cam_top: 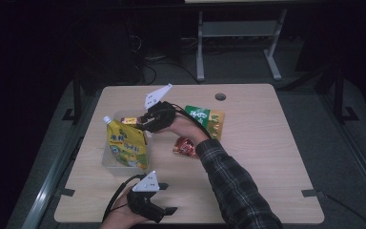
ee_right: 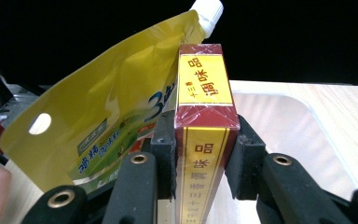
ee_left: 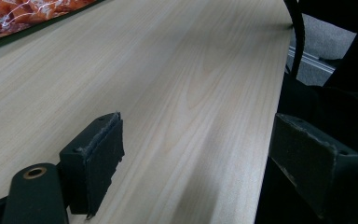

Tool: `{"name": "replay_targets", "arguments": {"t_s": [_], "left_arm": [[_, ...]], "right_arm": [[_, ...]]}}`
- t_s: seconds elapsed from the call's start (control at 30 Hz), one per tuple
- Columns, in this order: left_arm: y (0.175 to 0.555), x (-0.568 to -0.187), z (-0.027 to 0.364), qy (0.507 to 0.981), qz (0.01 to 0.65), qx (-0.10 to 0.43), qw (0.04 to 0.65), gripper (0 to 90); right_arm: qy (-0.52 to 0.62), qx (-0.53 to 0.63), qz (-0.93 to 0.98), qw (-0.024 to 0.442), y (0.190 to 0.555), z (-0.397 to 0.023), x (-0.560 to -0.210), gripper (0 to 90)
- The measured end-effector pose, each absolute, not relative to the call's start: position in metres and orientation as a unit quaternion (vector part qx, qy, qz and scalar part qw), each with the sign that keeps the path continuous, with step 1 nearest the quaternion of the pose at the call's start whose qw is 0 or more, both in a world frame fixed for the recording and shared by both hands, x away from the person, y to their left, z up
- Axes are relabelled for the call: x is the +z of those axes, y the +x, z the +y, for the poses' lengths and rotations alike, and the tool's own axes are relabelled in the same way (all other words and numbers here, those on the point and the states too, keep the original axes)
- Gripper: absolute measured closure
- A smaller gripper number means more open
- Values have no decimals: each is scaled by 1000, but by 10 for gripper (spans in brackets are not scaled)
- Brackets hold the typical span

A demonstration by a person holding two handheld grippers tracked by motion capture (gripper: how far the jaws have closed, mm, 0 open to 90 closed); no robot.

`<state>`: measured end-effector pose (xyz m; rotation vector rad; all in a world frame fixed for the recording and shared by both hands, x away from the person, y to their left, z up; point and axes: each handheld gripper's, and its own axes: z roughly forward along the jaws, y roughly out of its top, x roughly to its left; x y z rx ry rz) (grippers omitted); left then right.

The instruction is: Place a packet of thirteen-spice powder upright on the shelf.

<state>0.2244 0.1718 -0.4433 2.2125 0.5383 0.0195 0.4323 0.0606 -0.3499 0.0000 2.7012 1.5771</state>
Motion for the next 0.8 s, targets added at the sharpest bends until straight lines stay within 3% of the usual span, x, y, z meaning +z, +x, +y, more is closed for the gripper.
{"name": "replay_targets", "arguments": {"t_s": [0.33,0.8], "left_arm": [[224,-443,171,883,214,7,418,172],[223,-445,169,887,204,4,415,172]], "right_arm": [[3,497,868,8,435,64,-355,676],[11,469,883,-2,435,86,-392,670]]}}
